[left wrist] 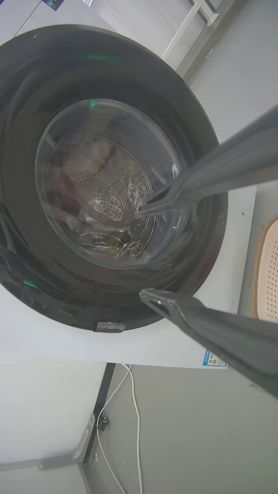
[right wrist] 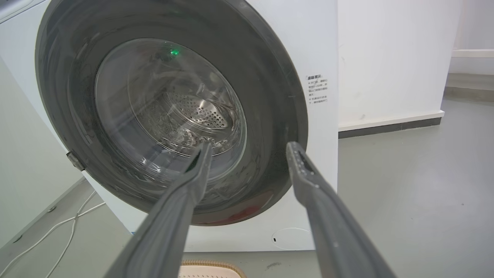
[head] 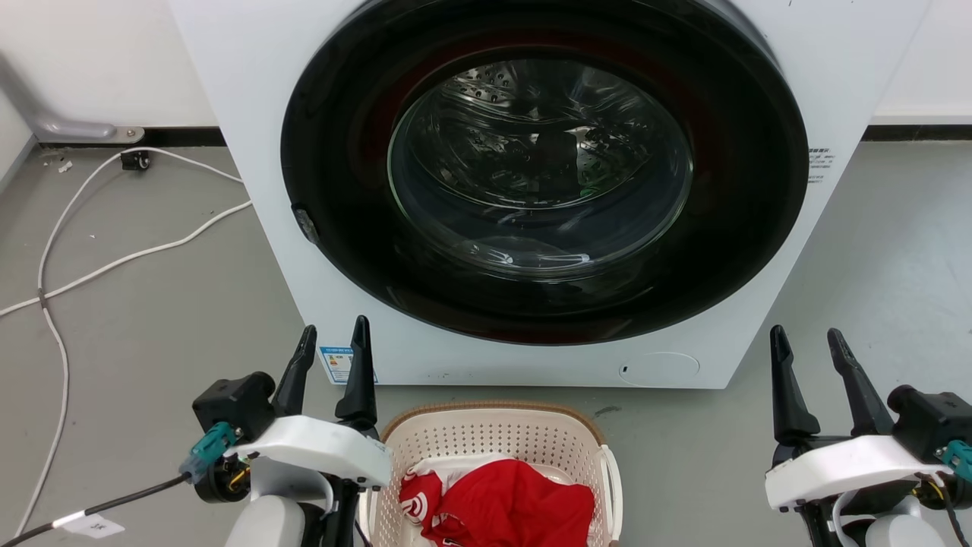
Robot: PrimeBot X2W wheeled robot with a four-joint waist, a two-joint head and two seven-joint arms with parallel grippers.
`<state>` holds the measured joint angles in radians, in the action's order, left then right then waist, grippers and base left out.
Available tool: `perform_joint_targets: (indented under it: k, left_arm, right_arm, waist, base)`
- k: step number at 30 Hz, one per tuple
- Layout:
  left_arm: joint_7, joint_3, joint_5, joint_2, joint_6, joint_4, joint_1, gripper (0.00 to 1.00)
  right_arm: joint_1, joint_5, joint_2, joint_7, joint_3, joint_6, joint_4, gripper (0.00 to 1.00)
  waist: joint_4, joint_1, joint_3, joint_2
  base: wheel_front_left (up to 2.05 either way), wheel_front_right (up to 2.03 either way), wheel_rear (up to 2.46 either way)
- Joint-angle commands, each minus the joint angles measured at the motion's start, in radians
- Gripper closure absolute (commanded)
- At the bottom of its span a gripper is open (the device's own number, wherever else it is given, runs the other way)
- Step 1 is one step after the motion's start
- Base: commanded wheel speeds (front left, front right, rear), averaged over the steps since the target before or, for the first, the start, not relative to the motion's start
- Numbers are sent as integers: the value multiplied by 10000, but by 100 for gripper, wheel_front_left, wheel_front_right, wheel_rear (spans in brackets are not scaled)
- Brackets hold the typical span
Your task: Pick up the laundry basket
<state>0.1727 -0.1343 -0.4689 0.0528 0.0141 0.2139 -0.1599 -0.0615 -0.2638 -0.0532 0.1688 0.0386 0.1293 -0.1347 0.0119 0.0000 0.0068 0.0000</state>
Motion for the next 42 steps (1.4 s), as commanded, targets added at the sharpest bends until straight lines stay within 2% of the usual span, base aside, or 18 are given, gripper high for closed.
perform_joint_targets:
  k: [1,13,28,42]
  left_arm:
    - [108,-64,283,6,-45,-37,-201,0]
    - [407,-317,1510,-8,-244,283,-279,0]
    - [698,-401,2697,-22,-496,313,-85,0]
    - [927,-423,3512,-31,-784,236,161,0]
  right_arm:
    - [-53,288,15,120,4,15,28,0]
    - [-99,1696,25,434,20,18,-269,0]
    - [-155,2839,36,697,82,11,-427,0]
    - [-138,3177,46,848,203,13,-450,0]
  waist:
    - [1,0,-5,0]
    - [40,0,-25,0]
    - [108,0,-12,0]
    - [170,0,10,0]
  base:
    - [0,0,0]
    - [0,0,0]
    - [0,0,0]
    - [0,0,0]
